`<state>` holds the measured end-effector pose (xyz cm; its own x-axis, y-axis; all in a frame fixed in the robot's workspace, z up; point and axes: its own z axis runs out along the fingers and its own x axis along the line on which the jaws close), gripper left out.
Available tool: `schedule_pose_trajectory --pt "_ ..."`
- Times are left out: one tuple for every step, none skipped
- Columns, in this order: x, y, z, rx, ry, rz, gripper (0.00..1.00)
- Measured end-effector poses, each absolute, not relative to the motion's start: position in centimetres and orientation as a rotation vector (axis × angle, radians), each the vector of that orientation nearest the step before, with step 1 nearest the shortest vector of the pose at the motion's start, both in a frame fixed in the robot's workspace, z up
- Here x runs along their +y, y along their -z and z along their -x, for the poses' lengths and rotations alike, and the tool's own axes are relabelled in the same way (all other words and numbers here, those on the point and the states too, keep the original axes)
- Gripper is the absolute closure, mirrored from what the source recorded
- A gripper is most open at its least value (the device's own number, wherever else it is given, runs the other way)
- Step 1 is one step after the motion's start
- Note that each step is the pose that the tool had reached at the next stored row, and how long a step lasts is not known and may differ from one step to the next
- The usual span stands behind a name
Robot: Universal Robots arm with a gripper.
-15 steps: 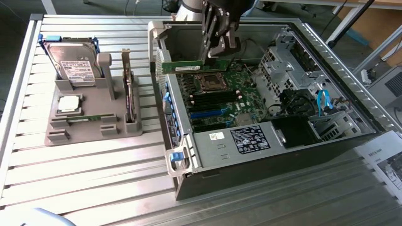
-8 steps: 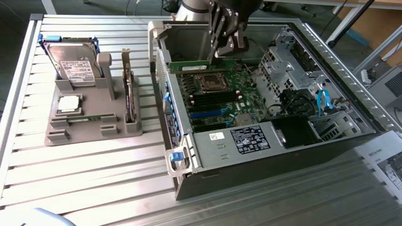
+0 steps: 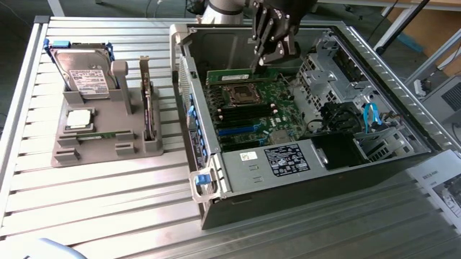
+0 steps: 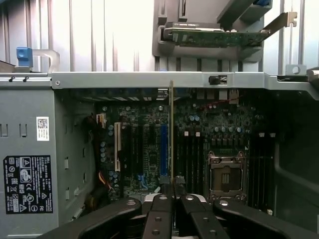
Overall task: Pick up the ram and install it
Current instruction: 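Pick up the ram and move it above insertion slot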
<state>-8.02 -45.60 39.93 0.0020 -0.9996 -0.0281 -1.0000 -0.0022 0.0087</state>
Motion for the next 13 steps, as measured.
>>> schedule_pose_trajectory --pt "-45.6 -39.9 7.7 2.208 -0.041 2.215 0.88" --pt "-45.6 -39.9 7.5 2.208 -0.041 2.216 0.88" --pt "-45.6 -39.9 7.2 2.207 -0.041 2.216 0.88" --pt "-45.6 -39.9 7.0 2.206 -0.041 2.217 0.88" --pt "-45.6 -39.9 6.7 2.206 -0.041 2.218 0.88" --pt "-45.6 -39.9 6.5 2.205 -0.041 2.218 0.88" --pt "-45.6 -39.9 6.2 2.204 -0.041 2.219 0.88" --pt "-45.6 -39.9 6.0 2.204 -0.041 2.219 0.88" --pt "-45.6 -39.9 5.7 2.204 -0.041 2.22 0.88" --pt "-45.6 -39.9 5.5 2.203 -0.041 2.22 0.88" --pt "-45.6 -39.9 5.3 2.203 -0.041 2.221 0.88" --pt "-45.6 -39.9 5.1 2.202 -0.041 2.221 0.88" --pt "-45.6 -39.9 4.9 2.202 -0.041 2.221 0.88"
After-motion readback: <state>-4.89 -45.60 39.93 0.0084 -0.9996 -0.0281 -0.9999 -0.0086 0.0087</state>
